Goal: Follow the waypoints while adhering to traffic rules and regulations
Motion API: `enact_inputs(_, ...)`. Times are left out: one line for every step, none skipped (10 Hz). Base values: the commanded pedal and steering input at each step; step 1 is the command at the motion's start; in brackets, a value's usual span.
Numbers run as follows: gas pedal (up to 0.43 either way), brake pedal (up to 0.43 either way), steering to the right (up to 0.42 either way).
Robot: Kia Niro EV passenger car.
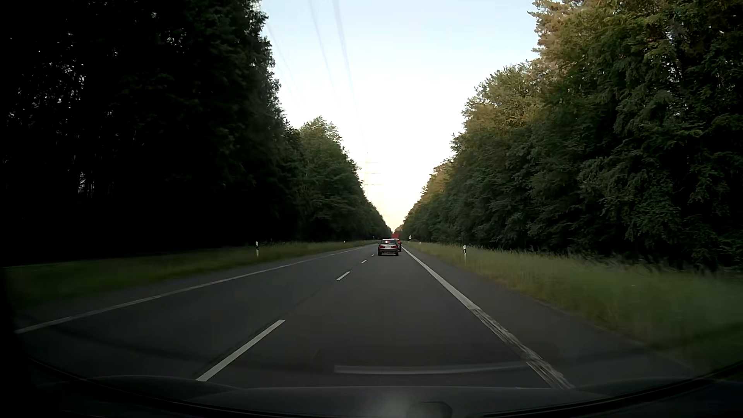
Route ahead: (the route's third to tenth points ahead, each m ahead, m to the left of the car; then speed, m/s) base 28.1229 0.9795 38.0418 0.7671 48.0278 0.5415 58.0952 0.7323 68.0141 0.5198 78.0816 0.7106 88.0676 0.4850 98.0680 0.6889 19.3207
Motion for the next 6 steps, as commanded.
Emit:
enact_inputs(0.067,0.024,0.001)
enact_inputs(0.067,0.018,0.001)
enact_inputs(0.067,0.018,0.001)
enact_inputs(0.067,0.018,0.001)
enact_inputs(0.067,0.018,0.002)
enact_inputs(0.067,0.024,0.002)
